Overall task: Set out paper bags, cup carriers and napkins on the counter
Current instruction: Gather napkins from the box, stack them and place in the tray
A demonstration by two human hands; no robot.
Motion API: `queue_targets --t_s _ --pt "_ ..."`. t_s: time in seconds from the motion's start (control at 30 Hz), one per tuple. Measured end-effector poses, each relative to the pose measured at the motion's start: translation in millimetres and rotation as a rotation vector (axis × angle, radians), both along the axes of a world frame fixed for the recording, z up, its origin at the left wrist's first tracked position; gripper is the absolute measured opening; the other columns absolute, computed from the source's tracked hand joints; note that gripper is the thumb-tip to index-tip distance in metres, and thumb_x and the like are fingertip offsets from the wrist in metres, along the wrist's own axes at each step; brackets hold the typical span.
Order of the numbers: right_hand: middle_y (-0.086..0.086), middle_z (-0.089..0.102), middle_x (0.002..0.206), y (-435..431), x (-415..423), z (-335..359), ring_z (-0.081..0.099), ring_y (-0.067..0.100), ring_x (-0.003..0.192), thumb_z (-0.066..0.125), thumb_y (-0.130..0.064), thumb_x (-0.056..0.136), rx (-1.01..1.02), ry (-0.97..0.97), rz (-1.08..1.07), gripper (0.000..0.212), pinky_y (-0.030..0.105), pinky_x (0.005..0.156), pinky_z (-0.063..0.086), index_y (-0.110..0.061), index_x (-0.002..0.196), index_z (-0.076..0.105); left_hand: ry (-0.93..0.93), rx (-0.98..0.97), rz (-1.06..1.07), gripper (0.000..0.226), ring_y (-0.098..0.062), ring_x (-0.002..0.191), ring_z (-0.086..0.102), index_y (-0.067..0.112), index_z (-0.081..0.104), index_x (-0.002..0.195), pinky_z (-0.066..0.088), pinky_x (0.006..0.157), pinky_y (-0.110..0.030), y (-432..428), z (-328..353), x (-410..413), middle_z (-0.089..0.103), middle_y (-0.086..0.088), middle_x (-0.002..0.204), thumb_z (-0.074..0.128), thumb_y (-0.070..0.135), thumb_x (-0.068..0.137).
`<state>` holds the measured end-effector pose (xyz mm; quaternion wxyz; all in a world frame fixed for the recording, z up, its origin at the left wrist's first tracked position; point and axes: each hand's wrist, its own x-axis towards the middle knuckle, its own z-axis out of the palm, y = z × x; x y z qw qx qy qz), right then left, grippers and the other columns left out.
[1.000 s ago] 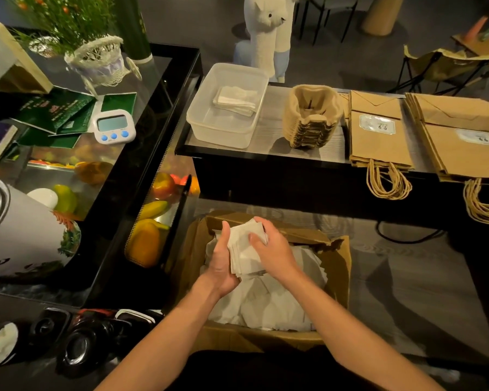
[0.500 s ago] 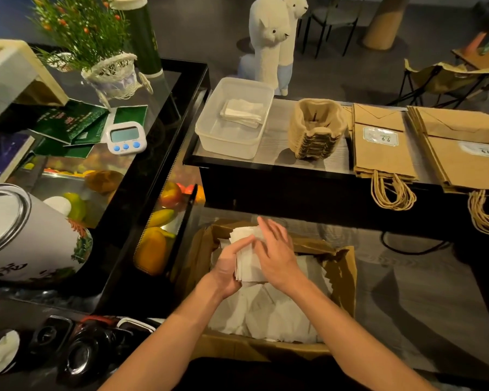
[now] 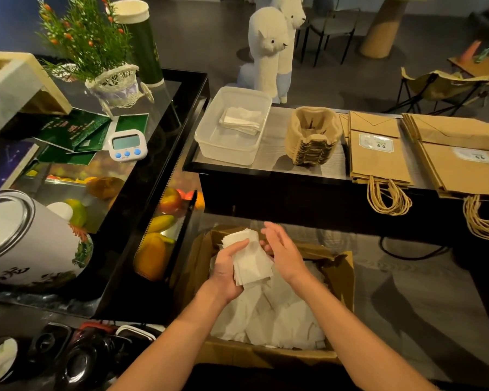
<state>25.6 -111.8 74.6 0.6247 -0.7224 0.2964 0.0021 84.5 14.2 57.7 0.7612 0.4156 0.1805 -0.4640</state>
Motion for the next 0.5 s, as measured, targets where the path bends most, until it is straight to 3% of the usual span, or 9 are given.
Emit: queue_targets --t_s 0.07,0.13,0.2,0.27,0.4,0.5 --pt "-0.01 0.054 0.133 2.9 -6.8 0.0 0.054 0.01 0.118 0.045 -0.053 0.103 0.07 0.057 0.013 0.054 0.021 0.086 0.046 -0.032 0.152 0.036 -0.001 0.006 0.089 0.028 -0.036 0.09 0.07 0.007 0.071 0.114 0.053 0.088 -0.048 -2.7 0.4 2.8 0.075 -0.018 0.1 0.059 0.021 0.093" --pt "-0.01 0.054 0.137 6.3 -11.9 -4.6 0.053 0.014 0.125 0.054 -0.057 0.098 0.163 0.138 0.049 0.064 0.034 0.101 0.048 -0.035 0.154 0.031 -0.007 -0.008 0.17 0.027 -0.038 0.098 0.068 0.007 0.072 0.114 0.05 0.098 -0.054 -6.9 1.4 5.1 0.076 -0.017 0.1 0.055 0.019 0.096" --pt "-0.004 0.064 0.13 11.8 -13.8 -8.3 0.061 0.018 0.118 0.062 -0.047 0.097 0.334 0.169 0.035 0.053 0.042 0.102 0.054 -0.029 0.145 0.045 -0.064 -0.002 0.203 0.027 -0.036 0.101 0.067 0.011 0.074 0.113 0.047 0.103 -0.055 -11.4 2.6 5.4 0.076 -0.015 0.102 0.054 0.022 0.098" --pt "0.003 0.072 0.117 15.0 -12.9 -8.1 0.068 0.021 0.108 0.067 -0.032 0.097 0.413 0.137 -0.018 0.037 0.039 0.09 0.06 -0.02 0.131 0.059 -0.115 0.059 0.197 0.028 -0.036 0.101 0.067 0.012 0.07 0.12 0.051 0.098 -0.055 -15.2 3.3 5.5 0.075 -0.016 0.104 0.058 0.024 0.098" --pt "-0.004 0.073 0.113 2.3 -10.9 1.6 0.068 0.013 0.104 0.073 -0.027 0.092 0.244 0.033 -0.085 0.033 0.029 0.079 0.058 -0.026 0.124 0.064 -0.257 0.083 0.116 0.021 -0.035 0.1 0.069 0.015 0.067 0.116 0.053 0.097 -0.056 -16.7 12.5 10.7 0.076 -0.012 0.098 0.06 0.012 0.096" --pt "-0.006 0.07 0.116 -15.7 -9.6 9.7 0.067 0.012 0.105 0.075 -0.028 0.091 0.087 -0.053 -0.135 0.04 0.038 0.087 0.06 -0.029 0.127 0.06 -0.459 0.105 0.04 0.029 -0.028 0.101 0.072 0.016 0.067 0.122 0.058 0.092 -0.05 -17.4 19.7 19.6 0.077 -0.006 0.104 0.065 0.009 0.094"
